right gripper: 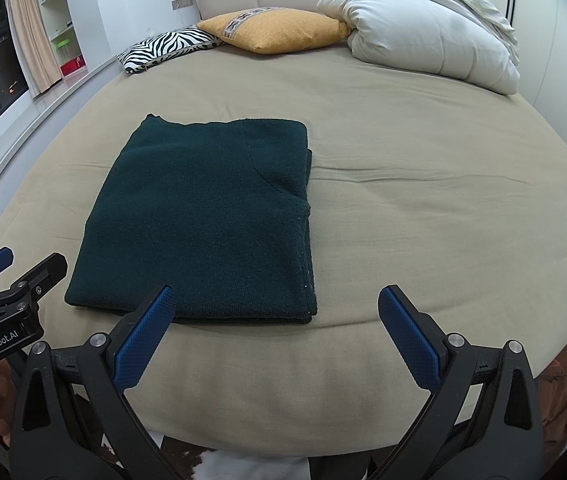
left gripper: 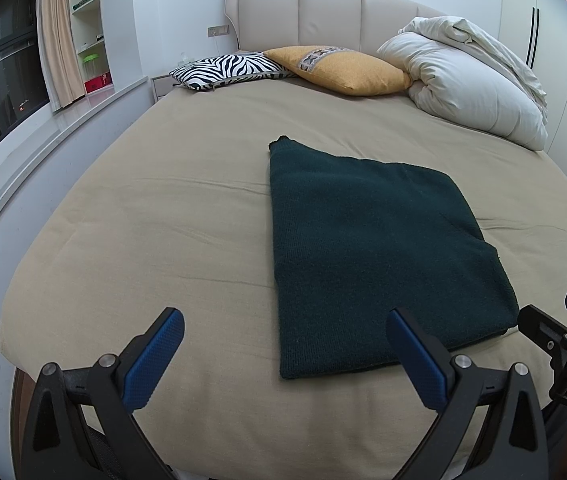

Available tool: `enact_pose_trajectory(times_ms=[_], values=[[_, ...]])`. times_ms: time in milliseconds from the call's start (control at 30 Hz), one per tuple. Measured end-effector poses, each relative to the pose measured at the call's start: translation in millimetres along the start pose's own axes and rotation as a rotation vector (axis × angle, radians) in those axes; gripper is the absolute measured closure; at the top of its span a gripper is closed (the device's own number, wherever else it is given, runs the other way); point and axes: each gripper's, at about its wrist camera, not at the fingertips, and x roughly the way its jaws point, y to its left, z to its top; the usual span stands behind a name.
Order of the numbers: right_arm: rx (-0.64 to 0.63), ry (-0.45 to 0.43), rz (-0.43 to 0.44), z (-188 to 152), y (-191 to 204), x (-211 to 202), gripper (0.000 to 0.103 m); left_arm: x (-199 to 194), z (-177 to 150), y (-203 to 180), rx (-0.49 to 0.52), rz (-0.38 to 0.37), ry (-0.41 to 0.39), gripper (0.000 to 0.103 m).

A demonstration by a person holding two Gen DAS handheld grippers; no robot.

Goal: Fold small clothes

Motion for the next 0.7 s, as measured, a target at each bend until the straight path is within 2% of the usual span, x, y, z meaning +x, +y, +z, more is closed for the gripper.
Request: enact_pose_trajectory(times_ms=[700], values=[[0.0,0.002,0.0,-0.4,1.6,0.0,0.0,6.1,-3.3,4.3,0.011,-0.003,0.011,0.0]])
